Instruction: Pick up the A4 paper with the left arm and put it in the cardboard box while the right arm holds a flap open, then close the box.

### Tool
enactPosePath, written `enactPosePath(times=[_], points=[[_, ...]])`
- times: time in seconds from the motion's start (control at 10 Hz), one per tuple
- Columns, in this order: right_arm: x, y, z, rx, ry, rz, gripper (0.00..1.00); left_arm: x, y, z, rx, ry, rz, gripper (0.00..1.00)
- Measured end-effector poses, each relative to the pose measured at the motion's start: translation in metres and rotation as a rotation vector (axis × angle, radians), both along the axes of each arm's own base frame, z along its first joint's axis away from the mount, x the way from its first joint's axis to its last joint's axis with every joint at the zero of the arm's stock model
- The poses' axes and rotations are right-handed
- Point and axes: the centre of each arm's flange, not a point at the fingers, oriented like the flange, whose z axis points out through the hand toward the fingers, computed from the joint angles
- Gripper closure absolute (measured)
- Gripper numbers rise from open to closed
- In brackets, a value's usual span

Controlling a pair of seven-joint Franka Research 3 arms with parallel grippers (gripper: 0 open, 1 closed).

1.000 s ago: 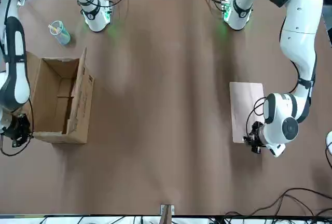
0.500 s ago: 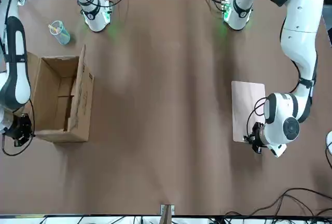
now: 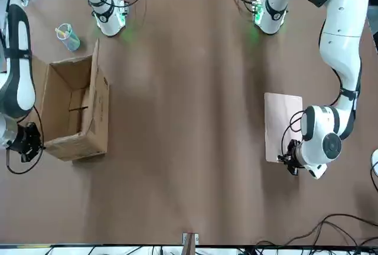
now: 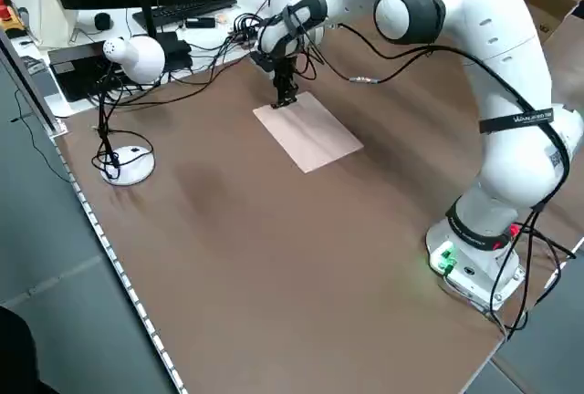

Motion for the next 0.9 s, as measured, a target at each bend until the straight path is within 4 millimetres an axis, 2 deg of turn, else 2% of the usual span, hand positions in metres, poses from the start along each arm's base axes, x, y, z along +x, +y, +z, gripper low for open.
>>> enactPosePath(times=[0.1, 0.3, 0.5, 0.9], points=[[0.0, 0.024, 0.004, 0.002, 0.014, -0.017, 0.96, 0.003, 0.002, 0.004, 0.001, -0.016, 0.002, 0.69], [0.004, 0.083, 0.011, -0.002, 0.008, -0.062, 0.96, 0.012, 0.003, 0.033, 0.005, -0.064, 0.001, 0.69], [0.004, 0.145, 0.013, -0.007, -0.001, -0.115, 0.96, 0.014, 0.004, 0.075, 0.016, -0.089, -0.033, 0.69], [-0.009, 0.26, 0.021, -0.009, -0.025, -0.212, 0.96, 0.003, 0.005, 0.157, 0.042, -0.052, -0.194, 0.69]])
